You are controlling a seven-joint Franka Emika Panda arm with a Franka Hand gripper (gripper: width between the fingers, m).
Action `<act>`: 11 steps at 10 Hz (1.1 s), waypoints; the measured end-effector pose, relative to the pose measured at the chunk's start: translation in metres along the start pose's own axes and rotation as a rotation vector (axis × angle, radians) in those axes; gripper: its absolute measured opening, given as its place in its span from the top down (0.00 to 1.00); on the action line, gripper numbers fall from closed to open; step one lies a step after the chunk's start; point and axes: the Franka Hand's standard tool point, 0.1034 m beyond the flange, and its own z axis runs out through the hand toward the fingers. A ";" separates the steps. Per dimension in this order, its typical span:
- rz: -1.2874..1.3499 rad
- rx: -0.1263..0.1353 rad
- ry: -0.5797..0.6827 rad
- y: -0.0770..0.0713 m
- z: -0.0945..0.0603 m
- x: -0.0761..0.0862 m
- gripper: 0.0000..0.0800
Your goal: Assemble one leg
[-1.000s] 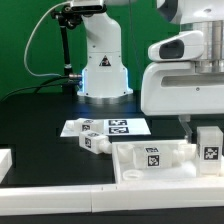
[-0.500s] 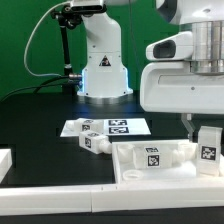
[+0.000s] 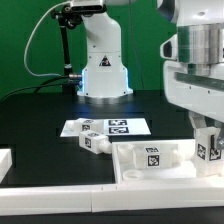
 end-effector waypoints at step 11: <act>-0.970 -0.040 0.016 0.003 0.001 -0.003 0.19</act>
Offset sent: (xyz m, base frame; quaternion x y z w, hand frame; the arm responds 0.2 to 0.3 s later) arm -0.0093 -0.0044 -0.0052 0.0052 -0.0011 -0.2912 0.9566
